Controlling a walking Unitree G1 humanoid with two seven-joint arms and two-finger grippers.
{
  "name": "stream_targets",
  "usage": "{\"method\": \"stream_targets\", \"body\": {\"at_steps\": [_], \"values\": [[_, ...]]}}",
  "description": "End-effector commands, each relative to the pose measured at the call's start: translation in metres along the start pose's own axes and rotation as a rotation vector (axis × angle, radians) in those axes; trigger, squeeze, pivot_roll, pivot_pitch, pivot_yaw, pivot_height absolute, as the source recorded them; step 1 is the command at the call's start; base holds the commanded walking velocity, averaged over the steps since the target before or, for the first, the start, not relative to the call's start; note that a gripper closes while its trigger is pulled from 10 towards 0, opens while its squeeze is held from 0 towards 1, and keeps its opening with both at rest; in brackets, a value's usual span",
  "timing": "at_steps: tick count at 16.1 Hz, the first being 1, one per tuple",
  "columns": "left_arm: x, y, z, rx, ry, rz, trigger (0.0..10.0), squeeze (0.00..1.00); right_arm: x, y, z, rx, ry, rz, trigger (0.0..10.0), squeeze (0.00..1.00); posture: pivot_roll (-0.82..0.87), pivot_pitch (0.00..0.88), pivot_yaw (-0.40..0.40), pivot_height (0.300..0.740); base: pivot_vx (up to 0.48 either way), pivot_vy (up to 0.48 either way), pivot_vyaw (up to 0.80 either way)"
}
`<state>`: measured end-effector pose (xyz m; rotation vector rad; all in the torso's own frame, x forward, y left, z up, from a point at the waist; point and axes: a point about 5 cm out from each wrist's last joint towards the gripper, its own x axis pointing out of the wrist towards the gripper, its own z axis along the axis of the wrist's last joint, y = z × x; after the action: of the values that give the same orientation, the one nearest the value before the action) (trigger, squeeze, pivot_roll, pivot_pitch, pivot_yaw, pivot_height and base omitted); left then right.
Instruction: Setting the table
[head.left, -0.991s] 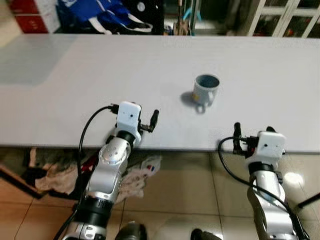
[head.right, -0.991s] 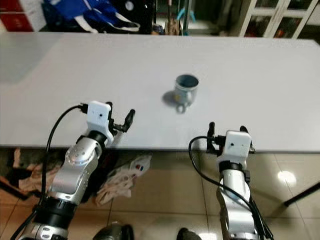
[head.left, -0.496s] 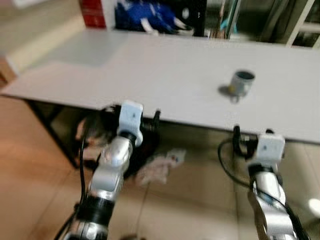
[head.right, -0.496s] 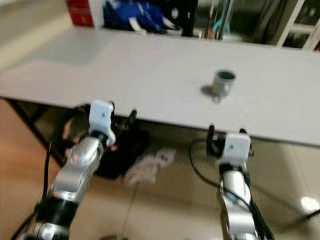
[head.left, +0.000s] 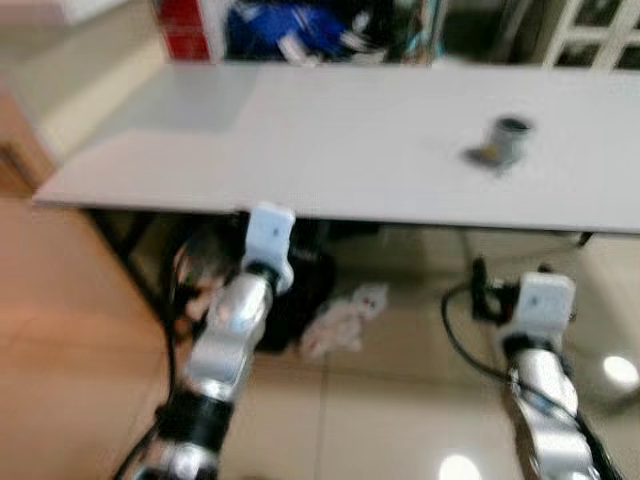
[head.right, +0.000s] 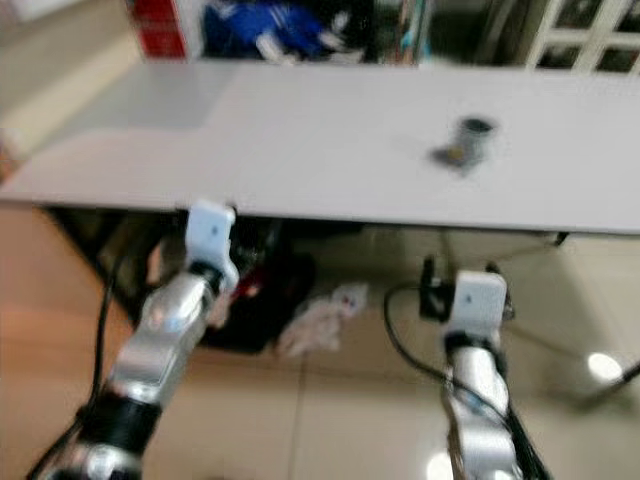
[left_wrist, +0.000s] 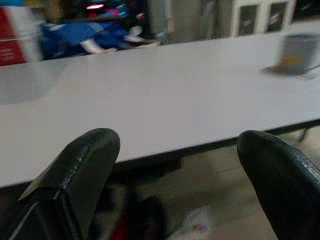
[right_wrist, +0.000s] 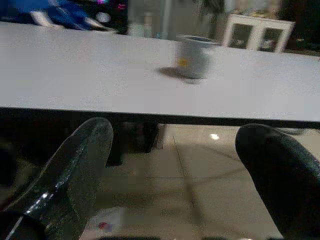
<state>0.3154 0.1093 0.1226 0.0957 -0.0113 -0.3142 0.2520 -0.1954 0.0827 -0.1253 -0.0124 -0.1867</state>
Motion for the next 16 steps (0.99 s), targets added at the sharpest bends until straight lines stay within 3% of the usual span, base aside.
{"method": "stream_targets", "body": {"at_steps": [1,10,16], "values": [[0.001,0.000,0.002,0.005,-0.007,0.003,10.0,0.00,0.001,-0.004,0.001,-0.011,0.001,-0.007,10.0,0.00,-0.01,0.000,0.034,0.740,0.000,0.480,-0.80],[-0.003,0.004,0.000,-0.030,-0.011,0.024,10.0,0.00,-0.001,-0.003,0.003,0.001,-0.022,0.000,10.0,0.00,0.00,0.000,0.025,0.740,0.000,0.480,-0.09],[-0.006,0.010,-0.003,-0.011,-0.008,0.049,10.0,0.00,0.001,0.001,0.004,0.002,-0.028,0.020,10.0,0.00,0.01,0.000,0.018,0.740,0.000,0.480,-0.13]]}}
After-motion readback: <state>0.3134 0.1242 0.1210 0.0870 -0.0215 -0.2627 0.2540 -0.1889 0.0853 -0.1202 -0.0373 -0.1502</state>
